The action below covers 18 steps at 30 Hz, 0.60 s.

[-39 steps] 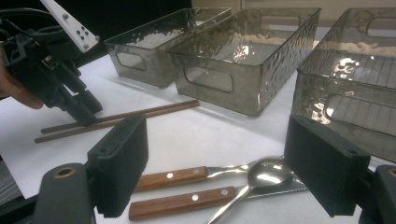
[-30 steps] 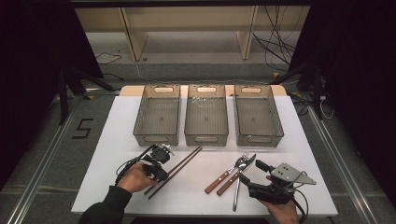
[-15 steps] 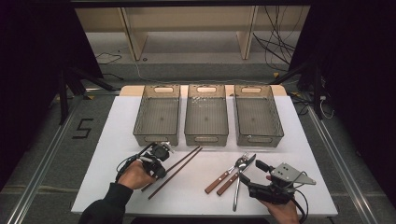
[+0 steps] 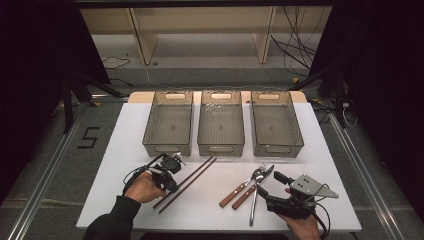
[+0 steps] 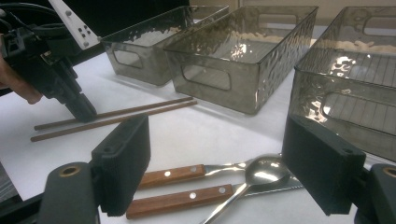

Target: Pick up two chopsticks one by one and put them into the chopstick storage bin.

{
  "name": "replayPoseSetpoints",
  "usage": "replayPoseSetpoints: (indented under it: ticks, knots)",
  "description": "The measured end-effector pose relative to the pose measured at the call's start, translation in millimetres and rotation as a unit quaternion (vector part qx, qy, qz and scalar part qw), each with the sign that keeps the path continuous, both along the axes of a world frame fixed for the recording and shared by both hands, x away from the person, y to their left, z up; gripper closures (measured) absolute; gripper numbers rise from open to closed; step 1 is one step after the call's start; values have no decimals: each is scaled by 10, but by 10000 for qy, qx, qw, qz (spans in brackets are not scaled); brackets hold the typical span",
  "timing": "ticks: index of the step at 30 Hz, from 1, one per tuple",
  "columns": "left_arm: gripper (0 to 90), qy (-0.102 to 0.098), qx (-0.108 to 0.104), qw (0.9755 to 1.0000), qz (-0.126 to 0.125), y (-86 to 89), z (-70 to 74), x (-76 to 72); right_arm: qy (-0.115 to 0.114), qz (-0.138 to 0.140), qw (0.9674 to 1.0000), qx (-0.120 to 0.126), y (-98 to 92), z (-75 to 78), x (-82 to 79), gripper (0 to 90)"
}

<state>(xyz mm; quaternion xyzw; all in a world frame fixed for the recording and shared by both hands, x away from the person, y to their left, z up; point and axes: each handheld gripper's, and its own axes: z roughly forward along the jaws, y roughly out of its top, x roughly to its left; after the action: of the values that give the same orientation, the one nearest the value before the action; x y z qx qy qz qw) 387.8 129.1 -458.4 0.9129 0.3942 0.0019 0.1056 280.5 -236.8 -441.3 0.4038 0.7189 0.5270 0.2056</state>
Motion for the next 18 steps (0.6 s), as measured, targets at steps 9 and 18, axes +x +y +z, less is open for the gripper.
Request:
replayPoseSetpoints:
  ticks: [9,18]
  knots:
    - [845,-19,-89,10000,-25,81,69,-30,4,-8,10000,-1,-9,-1,1,244]
    - [846,-76,-143,9998,-124,125,148,-101,-11,-9,10000,-3,-9,0,1,244]
